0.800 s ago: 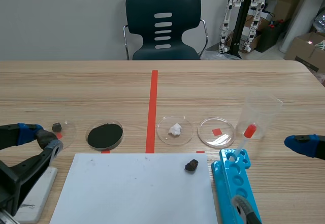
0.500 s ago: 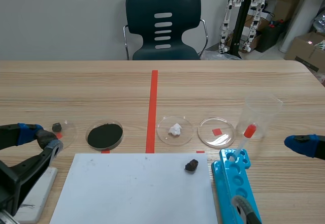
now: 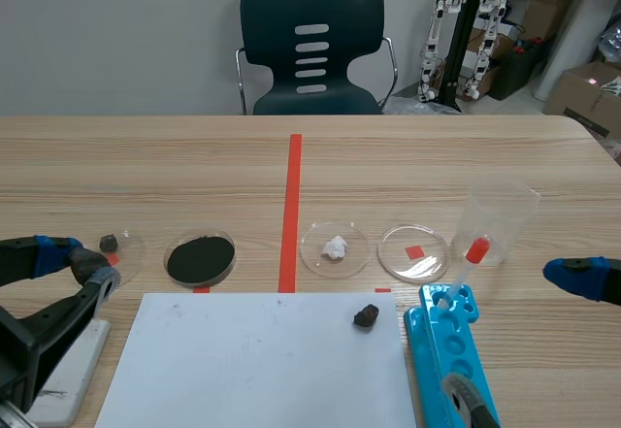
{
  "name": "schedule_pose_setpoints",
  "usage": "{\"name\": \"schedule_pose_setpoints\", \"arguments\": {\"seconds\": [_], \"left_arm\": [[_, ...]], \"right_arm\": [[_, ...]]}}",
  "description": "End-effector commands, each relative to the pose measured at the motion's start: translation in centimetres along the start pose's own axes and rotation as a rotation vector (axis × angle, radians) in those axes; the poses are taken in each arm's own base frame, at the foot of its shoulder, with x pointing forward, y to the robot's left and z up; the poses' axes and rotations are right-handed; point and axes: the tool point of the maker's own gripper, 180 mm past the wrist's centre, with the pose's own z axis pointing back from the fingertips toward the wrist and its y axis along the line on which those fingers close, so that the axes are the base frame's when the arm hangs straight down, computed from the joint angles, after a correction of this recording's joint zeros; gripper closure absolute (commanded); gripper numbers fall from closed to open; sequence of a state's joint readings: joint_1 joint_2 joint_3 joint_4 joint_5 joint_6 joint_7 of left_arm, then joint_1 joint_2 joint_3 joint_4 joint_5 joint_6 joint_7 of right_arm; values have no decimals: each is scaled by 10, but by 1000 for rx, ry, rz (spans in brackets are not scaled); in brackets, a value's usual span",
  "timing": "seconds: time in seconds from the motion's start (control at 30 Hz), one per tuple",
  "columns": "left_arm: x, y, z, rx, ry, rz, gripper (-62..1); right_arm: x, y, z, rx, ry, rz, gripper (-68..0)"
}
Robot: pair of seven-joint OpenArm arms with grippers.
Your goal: Lower the mineral onto the iron filings and hold still
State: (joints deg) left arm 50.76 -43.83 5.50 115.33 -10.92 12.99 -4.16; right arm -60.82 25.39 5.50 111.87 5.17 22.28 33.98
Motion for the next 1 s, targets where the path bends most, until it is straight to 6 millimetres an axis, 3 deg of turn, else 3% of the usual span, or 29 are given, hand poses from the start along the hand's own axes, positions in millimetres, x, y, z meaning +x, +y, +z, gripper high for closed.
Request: {"name": "schedule_pose_setpoints", "arguments": {"seconds": [0.0, 0.23, 0.53, 0.8, 0.97], "left_arm": [[7, 0, -1, 4, -27, 4, -116], [10, 3, -3, 12, -36, 11, -116], [11, 24, -22, 56, -18, 126, -116], [-9, 46, -59, 139, 54, 218, -116], [-26, 39, -89, 99, 152, 254, -116]], "right_arm": [[8, -1, -1, -3, -30, -3, -653], [7, -1, -1, -3, -29, -2, -653], [8, -1, -1, -3, -30, -3, -653], [8, -1, -1, -3, -30, -3, -653], [8, -1, -1, -3, -30, -3, -653]]}}
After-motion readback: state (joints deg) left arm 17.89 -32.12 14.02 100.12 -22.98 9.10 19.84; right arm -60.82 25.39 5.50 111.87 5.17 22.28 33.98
